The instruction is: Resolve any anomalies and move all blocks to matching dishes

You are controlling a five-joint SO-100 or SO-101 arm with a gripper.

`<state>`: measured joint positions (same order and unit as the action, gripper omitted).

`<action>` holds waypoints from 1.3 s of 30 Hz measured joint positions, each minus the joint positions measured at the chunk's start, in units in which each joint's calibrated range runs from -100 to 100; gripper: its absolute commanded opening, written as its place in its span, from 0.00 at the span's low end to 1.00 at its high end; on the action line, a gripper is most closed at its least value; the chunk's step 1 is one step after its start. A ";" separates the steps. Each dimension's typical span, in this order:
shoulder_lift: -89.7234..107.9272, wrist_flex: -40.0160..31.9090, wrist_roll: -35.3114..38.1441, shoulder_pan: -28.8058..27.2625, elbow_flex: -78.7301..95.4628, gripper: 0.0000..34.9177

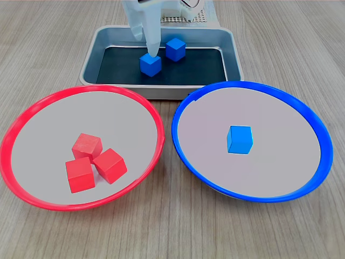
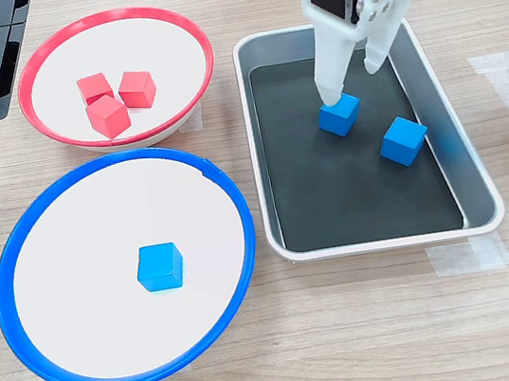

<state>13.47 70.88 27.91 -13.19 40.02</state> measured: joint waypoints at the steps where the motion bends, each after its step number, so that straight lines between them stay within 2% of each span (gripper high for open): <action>1: 0.00 -0.98 0.20 0.27 0.18 0.52; 14: -4.35 -7.75 7.67 2.12 2.45 0.42; 16: -4.52 -9.54 8.30 2.12 3.72 0.32; 17: -4.77 -9.46 8.64 2.21 3.81 0.14; 18: -4.86 -9.79 8.74 2.30 3.81 0.01; 23: -5.12 -10.36 8.69 3.63 3.63 0.01; 25: -5.12 -7.26 7.33 5.31 1.00 0.01; 27: -5.29 -4.73 4.25 7.79 -4.17 0.01; 28: -6.56 -2.28 0.29 10.71 -10.53 0.01; 29: -6.82 -2.37 -0.63 11.42 -11.98 0.01; 32: -11.85 -0.90 -9.43 16.81 -27.59 0.01; 34: -18.33 -5.22 -14.16 20.97 -38.11 0.01; 37: -20.38 -7.67 -15.38 22.04 -40.74 0.01; 39: -23.96 -12.72 -16.21 22.21 -43.38 0.01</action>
<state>-10.49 58.16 11.70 9.03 -3.36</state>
